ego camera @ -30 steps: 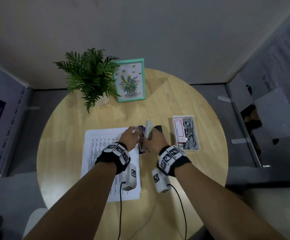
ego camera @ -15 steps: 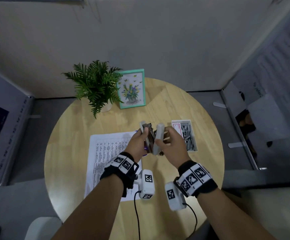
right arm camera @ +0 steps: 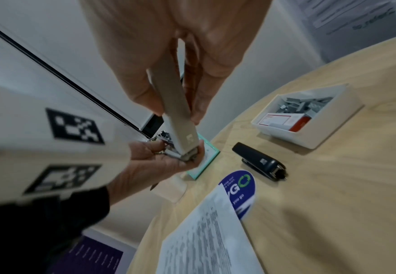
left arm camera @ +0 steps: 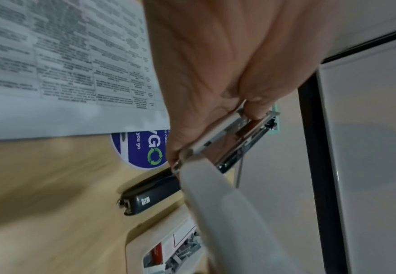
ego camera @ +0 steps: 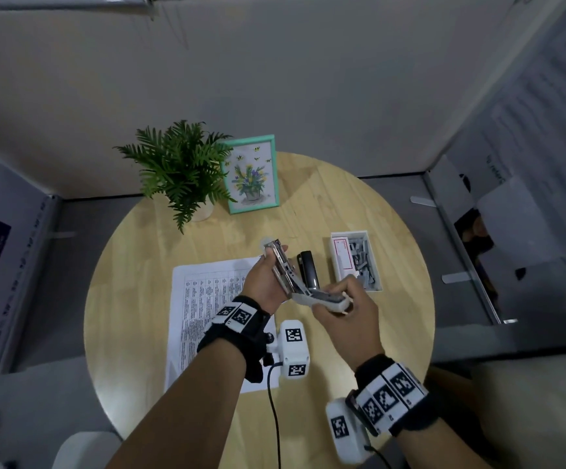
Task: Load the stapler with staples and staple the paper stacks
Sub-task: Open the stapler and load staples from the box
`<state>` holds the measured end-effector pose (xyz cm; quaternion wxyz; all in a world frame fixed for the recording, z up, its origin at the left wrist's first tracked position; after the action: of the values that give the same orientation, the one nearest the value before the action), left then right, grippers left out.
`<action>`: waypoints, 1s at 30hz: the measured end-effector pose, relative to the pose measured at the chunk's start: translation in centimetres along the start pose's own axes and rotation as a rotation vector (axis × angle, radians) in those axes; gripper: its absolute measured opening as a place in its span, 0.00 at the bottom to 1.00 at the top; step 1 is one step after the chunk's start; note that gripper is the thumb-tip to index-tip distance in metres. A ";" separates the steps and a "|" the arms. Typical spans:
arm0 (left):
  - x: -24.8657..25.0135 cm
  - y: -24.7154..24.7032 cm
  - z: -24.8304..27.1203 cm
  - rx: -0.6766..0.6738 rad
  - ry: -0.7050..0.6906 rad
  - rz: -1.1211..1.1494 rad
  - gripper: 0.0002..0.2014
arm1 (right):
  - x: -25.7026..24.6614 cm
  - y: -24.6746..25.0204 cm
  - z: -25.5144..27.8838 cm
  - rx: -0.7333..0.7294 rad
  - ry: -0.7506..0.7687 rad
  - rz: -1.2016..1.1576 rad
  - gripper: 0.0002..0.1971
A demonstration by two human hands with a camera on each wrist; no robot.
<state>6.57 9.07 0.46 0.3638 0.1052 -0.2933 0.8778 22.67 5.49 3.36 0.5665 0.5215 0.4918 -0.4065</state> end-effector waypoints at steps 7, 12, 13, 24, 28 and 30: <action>-0.9 0.1 -1.3 -0.013 -0.009 0.127 0.17 | 3.3 0.1 3.6 -0.009 -0.094 0.129 0.21; -1.3 -0.8 -2.3 0.028 -0.141 -0.022 0.11 | 3.7 -0.4 3.7 0.009 -0.159 0.099 0.20; -1.4 -0.9 -2.3 0.039 -0.190 -0.075 0.18 | 3.7 -0.7 3.5 -0.003 -0.180 0.091 0.19; -1.9 -0.8 -4.3 0.094 -0.486 -0.431 0.25 | 4.5 3.8 -2.0 -0.457 -0.260 0.186 0.07; -2.0 -1.3 -4.5 0.082 -0.476 -0.477 0.27 | 7.2 7.7 -7.4 -0.325 -0.150 0.651 0.03; -2.2 -1.5 -4.5 0.066 -0.458 -0.467 0.26 | 8.9 8.5 -9.7 -0.342 -0.109 0.875 0.06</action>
<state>9.29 11.31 -3.36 0.4761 0.3759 -0.3070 0.7333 31.33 16.65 -3.47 0.7872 0.5570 0.2553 -0.0696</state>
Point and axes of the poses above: each hand's wrist, its own z-axis away from the middle knuckle, its own y-axis out of the back of the hand, x = y × z, the point moved 1 cm from there along -z, towards the middle knuckle, and after that the axes turned 11 degrees about y, right-handed, at the moved point
